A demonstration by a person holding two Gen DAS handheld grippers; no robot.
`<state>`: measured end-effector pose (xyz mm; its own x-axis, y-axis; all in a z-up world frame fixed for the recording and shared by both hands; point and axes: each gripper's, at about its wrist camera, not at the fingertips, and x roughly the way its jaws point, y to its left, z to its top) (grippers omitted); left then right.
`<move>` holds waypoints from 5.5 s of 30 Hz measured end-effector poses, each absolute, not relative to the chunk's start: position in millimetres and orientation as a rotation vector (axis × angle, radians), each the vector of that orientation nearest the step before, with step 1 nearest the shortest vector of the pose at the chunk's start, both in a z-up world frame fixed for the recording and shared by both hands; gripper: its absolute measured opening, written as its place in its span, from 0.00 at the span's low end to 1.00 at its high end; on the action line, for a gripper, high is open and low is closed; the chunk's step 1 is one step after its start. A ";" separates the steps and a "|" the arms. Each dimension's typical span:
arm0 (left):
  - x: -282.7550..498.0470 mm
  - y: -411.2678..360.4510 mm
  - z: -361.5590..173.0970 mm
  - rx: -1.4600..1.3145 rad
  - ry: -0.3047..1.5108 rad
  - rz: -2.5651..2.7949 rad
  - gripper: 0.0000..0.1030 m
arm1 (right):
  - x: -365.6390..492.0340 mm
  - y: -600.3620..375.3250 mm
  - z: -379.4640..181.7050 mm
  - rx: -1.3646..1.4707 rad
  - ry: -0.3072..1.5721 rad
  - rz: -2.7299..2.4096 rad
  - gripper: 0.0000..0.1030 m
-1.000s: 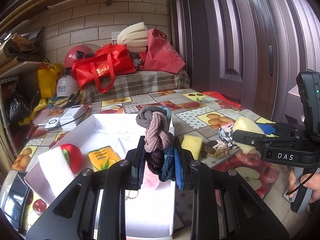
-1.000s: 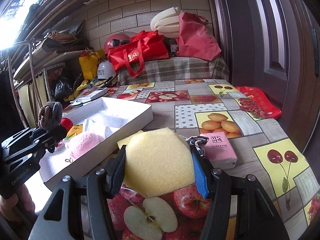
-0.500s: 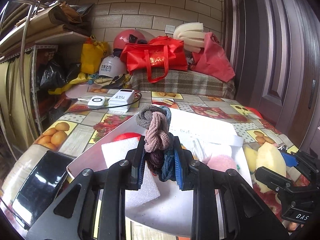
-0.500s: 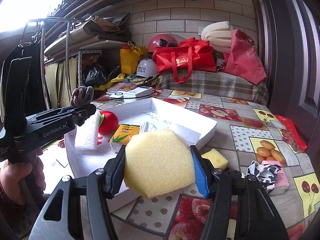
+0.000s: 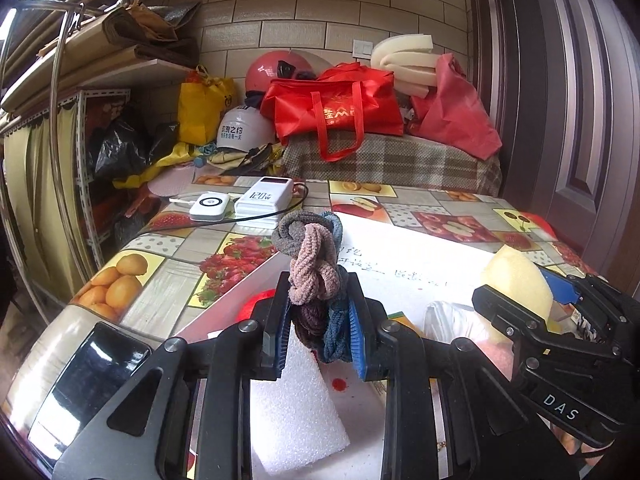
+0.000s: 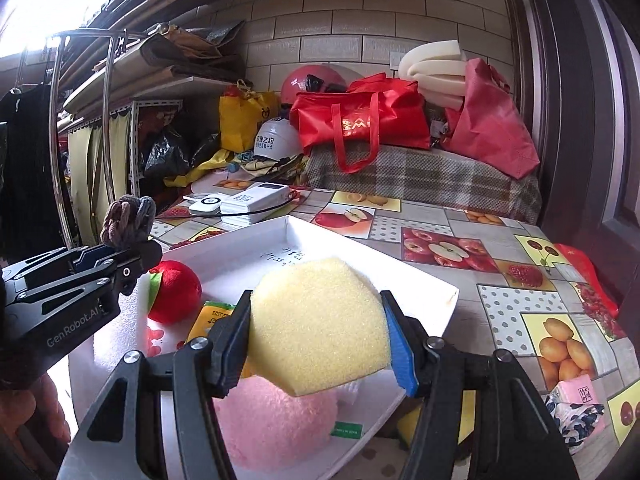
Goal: Organize soft objects
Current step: 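Carry the sponge and rope toy with both grippers over the white box, then open the right gripper to drop the sponge while the left gripper drops the rope toy, then withdraw both grippers from the box back toward the object pile, then grasp the pink tissue pack with the right gripper while the left gripper grasps a braided rope ball, then carry the pink tissue pack and rope ball with both grippers toward the white box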
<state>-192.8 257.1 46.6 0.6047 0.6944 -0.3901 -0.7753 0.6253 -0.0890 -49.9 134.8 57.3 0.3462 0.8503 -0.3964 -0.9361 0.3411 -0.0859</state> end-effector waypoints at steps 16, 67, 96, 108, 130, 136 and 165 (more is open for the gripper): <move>-201.1 262.6 46.3 -0.299 0.318 0.974 0.88 | -49.2 143.0 57.0 -0.336 0.302 1.139 0.84; -164.7 148.0 56.7 -0.050 0.291 0.650 1.00 | 43.9 -34.6 65.4 -0.235 0.287 0.973 1.00; -7.2 83.3 18.4 -0.004 0.766 0.289 1.00 | 138.1 7.0 16.7 -0.410 0.786 0.862 0.87; 14.9 82.1 16.6 0.043 0.782 0.330 0.68 | 166.8 -43.9 24.2 -0.103 0.843 0.855 0.49; 23.6 79.2 12.4 0.027 0.826 0.245 0.24 | 170.1 -48.6 25.2 -0.052 0.846 0.864 0.50; 27.3 71.7 8.1 0.056 0.845 0.238 0.35 | 169.9 -47.2 24.6 -0.062 0.848 0.867 0.50; -84.2 86.3 61.2 -0.029 0.340 0.444 0.17 | 35.2 -43.3 62.0 -0.165 0.385 0.951 0.50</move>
